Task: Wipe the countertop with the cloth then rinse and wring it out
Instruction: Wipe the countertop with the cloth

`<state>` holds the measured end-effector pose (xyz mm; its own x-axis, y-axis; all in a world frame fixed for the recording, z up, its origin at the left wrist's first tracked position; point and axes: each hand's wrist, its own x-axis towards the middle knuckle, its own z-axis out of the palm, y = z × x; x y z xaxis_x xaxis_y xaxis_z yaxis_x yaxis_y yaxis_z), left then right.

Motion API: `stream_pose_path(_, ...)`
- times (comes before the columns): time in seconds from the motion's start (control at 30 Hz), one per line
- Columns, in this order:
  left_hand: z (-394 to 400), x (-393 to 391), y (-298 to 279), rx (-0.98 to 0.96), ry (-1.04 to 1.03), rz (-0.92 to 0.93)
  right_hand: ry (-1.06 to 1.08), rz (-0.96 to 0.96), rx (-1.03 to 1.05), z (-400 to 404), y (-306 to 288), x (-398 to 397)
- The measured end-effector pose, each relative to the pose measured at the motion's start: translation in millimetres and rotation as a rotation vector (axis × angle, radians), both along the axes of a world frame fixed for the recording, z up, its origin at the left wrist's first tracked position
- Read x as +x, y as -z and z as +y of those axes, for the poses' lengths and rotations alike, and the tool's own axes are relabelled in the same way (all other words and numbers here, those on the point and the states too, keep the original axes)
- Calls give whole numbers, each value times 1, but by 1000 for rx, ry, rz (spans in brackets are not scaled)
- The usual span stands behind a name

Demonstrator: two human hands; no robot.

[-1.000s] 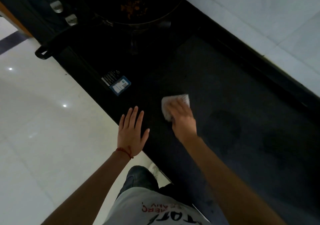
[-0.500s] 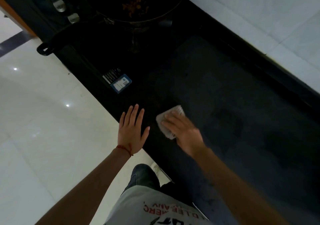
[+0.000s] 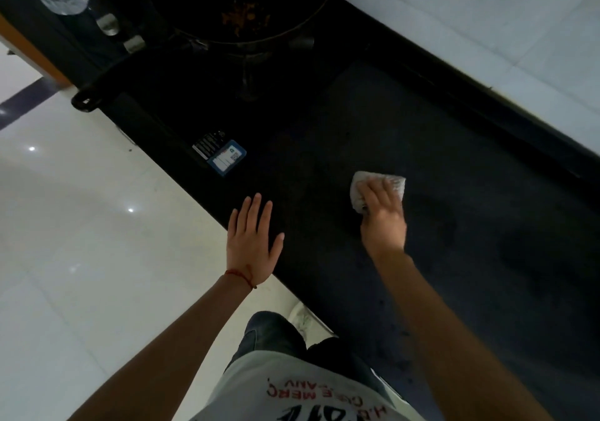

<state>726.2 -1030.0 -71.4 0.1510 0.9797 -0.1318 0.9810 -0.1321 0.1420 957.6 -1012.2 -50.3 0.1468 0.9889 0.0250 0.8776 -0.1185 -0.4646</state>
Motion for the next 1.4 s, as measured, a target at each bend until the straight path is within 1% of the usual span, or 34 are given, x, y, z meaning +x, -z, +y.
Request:
stream_pose_path(0.03, 0, 1, -1, -5, -3, -2, -75, -22, 30, -9, 1, -13)
stream_pose_path(0.13, 0, 0, -1, -19, -1, -2, -425, -87, 131, -38, 10, -31)
stream_pose_path(0.17, 0, 1, -1, -22, 3, 0, -472, -113, 141, -35, 10, -25)
stream_pose_path(0.2, 0, 0, -2, -25, 8, -2, -452, -126, 144, -29, 9, -18)
stream_pose_path(0.27, 0, -1, -3, -35, 6, -27, -275, -95, 56, -23, 2, -6)
stream_pose_path(0.33, 1, -1, -5, -50, 3, -54, -94, -14, -12, -25, -9, 3)
stream_pose_path(0.4, 1, 0, -7, -53, 7, -87, -23, 83, -41, -37, -20, 14)
stream_pose_path(0.5, 2, 4, -12, -34, -38, -194, 61, 314, -3, -69, -34, 31)
stream_pose_path(0.6, 2, 18, -21, -51, -52, -341, 314, 536, 27, -108, -47, 46)
stream_pose_path(0.67, -3, 34, -28, -71, 13, -412, 488, 623, 64, -134, -57, 55)
stream_pose_path(0.77, -18, 66, -36, -99, 200, -458, 670, 693, 160, -176, -70, 65)
stream_pose_path(0.93, -55, 130, -40, -151, 584, -472, 887, 710, 283, -265, -77, 71)
stream_pose_path(1.0, -79, 156, -43, -166, 722, -469, 980, 689, 324, -309, -75, 69)
stream_pose_path(1.2, -174, 218, -58, -170, 1040, -502, 1296, 582, 475, -454, -76, 48)
stream_pose_path(1.3, -235, 236, -62, -228, 1188, -523, 1445, 486, 456, -529, -70, 29)
stream_pose_path(1.4, -299, 244, -51, -323, 1302, -454, 1595, 438, 439, -601, -58, 6)
